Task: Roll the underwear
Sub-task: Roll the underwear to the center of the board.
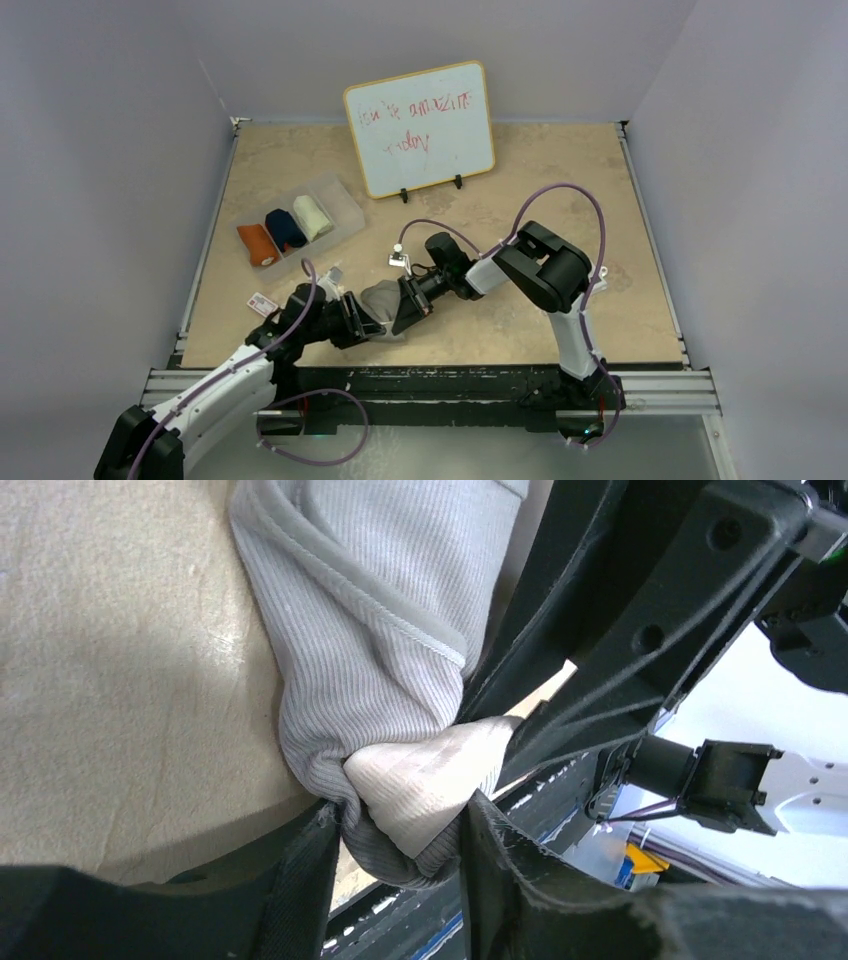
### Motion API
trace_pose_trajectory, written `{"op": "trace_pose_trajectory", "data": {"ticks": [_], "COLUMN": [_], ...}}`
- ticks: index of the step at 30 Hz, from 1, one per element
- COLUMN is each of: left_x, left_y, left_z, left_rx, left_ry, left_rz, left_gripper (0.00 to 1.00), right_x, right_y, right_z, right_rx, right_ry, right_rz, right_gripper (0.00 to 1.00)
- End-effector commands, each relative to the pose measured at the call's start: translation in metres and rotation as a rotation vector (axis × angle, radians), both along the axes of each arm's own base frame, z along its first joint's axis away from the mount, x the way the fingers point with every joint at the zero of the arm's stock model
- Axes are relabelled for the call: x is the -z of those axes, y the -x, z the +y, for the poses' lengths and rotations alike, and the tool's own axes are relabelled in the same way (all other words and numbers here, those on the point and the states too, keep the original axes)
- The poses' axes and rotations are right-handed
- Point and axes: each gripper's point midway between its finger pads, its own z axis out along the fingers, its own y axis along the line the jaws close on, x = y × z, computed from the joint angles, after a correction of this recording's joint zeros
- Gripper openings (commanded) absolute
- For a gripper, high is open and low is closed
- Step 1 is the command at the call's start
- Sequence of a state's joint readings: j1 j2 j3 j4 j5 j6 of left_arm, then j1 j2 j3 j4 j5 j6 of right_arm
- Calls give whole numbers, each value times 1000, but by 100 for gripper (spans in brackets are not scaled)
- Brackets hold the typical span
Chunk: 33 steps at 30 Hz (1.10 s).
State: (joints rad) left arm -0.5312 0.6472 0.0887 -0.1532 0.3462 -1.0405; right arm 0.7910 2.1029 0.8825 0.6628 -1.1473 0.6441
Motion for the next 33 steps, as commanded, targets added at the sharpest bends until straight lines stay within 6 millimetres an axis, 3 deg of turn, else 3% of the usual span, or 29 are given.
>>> {"op": "trace_pose_trajectory", "data": {"ticks": [1,3,9,14,19,23,25,33], "left_x": [18,24,35,34,35,34,34,33], "left_y": [-13,-12,-8,-10,-10,-11,-11,-11], "left_z": [18,21,29,29,30,28,27,27], "left_rx": [-114,-127,-148,-161,-171,-177,-179,-179], "left_ry": [-105,-133,-178,-181,-176,-159,-153,-148], "left_rz": [21,44,89,87,92,88,89,91], "left_gripper": [41,39,37,36,34,33,32,31], "right_x": [5,-2,-19,-29,-47,-65,-69,-70], "right_y": [-7,-9,-23,-42,-63,-53,-43,-15], "right_z": [-2,-2,-2,-9,-23,-26,-22,10], "right_rx": [36,42,88,142,208,170,118,-3], "right_ry": [29,14,3,30,-54,-200,-258,-333], "right_rz": [-43,-76,-246,-470,-899,-1398,-1557,-1851], "right_gripper": [34,46,63,64,68,75,76,68]}}
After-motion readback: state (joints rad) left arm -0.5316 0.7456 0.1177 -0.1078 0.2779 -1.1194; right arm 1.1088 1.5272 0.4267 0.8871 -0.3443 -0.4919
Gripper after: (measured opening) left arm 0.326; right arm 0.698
